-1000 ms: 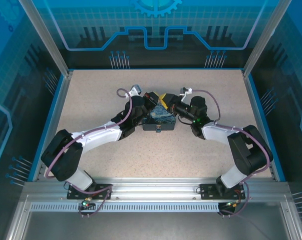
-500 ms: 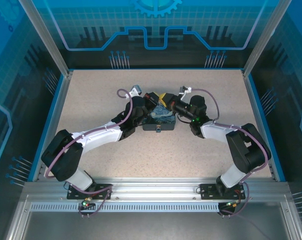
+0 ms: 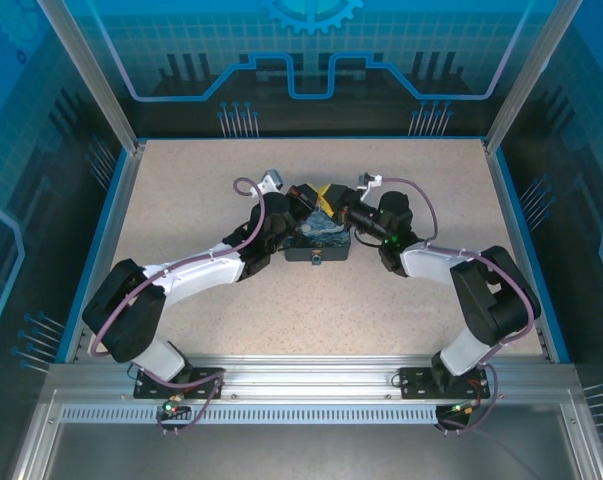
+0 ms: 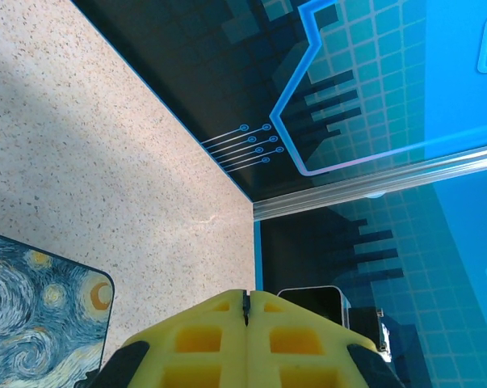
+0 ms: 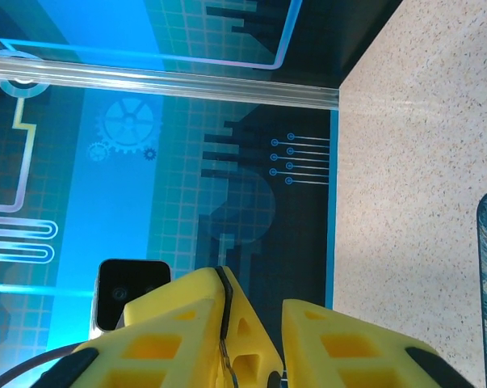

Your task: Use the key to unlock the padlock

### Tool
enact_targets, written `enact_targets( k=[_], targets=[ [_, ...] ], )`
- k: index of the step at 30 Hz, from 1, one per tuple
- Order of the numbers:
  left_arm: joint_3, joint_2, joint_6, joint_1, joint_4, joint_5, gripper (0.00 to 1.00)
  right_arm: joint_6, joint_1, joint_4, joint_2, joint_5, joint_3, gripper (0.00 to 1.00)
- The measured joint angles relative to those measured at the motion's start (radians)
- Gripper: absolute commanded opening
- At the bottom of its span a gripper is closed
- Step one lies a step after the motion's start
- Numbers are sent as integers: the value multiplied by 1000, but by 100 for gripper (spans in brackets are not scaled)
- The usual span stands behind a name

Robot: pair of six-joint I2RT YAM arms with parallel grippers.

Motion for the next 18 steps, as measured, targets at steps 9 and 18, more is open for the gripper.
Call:
enact_targets(
  k=[9, 18],
  targets=[
    [0, 0, 2, -2, -5, 0, 0, 0, 0, 21, -6, -12, -20, 18],
    [2, 0, 2, -2, -6, 0, 0, 3, 0, 23, -16, -19, -31, 22]
  ],
)
